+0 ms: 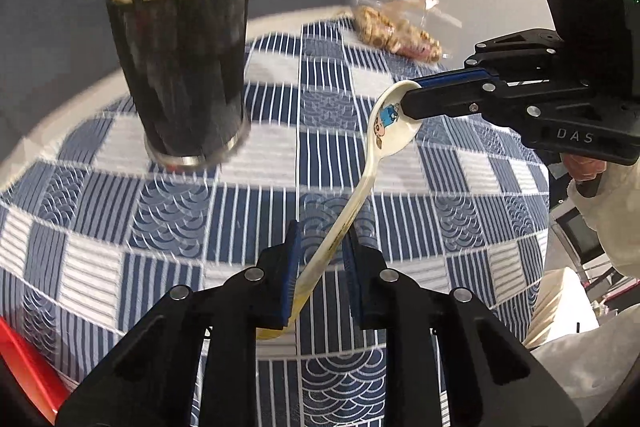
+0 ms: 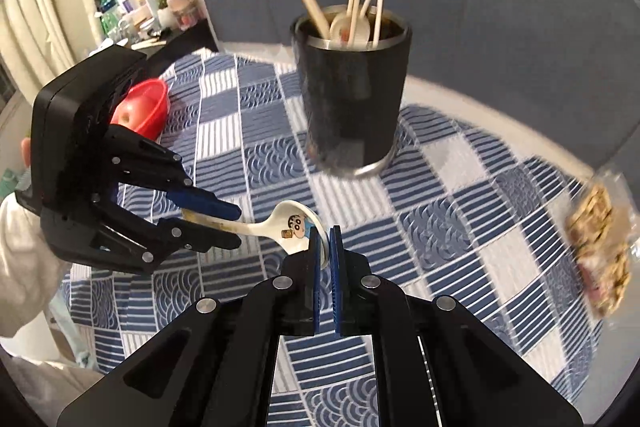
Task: Organize utensils
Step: 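Lift the white spoon with both tools and carry it over the holder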
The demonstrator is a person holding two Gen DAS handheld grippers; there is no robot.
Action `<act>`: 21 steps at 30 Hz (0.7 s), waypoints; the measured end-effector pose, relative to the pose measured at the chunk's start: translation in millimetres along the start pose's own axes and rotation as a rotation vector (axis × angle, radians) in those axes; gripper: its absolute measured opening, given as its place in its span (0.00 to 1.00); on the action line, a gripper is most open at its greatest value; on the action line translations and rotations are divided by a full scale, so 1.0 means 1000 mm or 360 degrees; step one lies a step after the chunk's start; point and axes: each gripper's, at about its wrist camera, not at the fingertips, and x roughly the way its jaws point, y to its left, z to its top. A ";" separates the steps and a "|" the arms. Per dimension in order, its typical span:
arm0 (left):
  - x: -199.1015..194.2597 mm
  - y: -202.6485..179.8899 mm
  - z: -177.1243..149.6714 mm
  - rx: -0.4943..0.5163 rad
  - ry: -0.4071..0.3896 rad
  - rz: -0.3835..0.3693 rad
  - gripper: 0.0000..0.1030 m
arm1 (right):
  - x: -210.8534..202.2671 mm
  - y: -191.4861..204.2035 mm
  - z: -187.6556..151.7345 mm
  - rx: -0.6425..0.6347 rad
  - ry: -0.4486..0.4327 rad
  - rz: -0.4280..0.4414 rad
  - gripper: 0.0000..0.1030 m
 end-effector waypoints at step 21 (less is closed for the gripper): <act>-0.061 0.026 0.116 0.0162 -0.0345 -0.0036 0.20 | -0.076 -0.023 0.109 -0.0085 -0.0262 -0.0324 0.06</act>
